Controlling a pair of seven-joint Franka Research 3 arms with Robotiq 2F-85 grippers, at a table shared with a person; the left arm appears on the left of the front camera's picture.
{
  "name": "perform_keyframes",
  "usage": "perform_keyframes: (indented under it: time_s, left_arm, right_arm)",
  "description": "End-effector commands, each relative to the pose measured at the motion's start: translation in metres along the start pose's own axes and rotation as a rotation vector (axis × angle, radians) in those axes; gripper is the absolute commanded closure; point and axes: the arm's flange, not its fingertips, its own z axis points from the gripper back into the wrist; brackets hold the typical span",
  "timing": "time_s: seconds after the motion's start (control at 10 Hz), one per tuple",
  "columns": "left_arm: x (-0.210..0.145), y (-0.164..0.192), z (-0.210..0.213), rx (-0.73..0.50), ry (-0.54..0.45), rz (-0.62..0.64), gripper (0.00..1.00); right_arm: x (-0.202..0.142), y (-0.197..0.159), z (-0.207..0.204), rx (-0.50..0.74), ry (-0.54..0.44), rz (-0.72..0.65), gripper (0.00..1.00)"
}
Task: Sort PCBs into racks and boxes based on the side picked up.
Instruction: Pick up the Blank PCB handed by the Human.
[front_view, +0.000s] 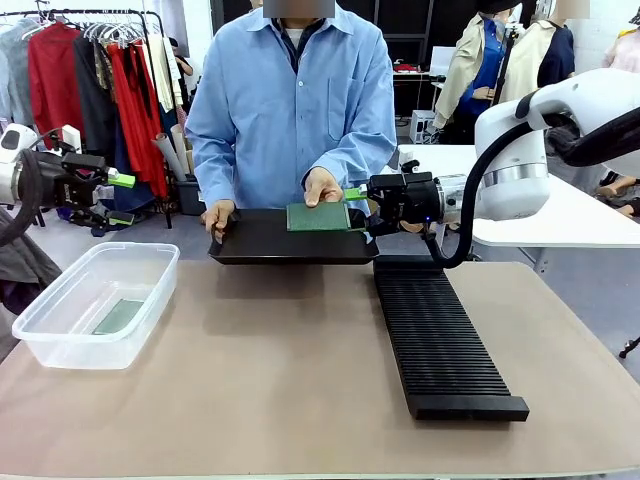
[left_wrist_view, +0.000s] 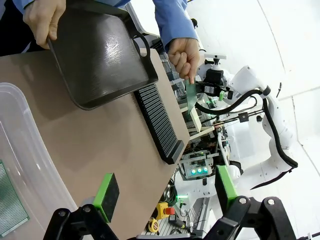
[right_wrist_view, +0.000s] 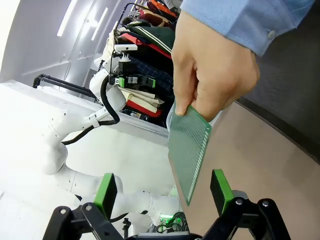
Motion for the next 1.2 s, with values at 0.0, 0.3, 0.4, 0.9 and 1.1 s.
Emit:
perform_keyframes:
  time_s: [0.0,0.3,0.4,0.9,1.1]
  left_arm:
    - [0.001,-0.001,0.001,0.004,-0.001,0.005,0.00]
    - [0.001,-0.001,0.001,0.004,-0.001,0.005,0.00]
    - [0.001,-0.001,0.001,0.004,-0.001,0.005,0.00]
    - [0.001,-0.001,0.001,0.004,-0.001,0.005,0.00]
    - [0.001,-0.001,0.001,0.004,-0.001,0.005,0.00]
  right_arm:
    - [0.009,0.004,-0.014,-0.002,-0.045,-0.016,0.00]
    - [0.012,0.007,-0.019,0.003,-0.059,-0.025,0.00]
    - [0.012,0.006,-0.018,-0.008,-0.024,-0.070,0.00]
    - [0.002,0.003,-0.010,0.007,-0.026,-0.008,0.00]
    - [0.006,0.001,-0.009,0.022,-0.050,-0.027,0.00]
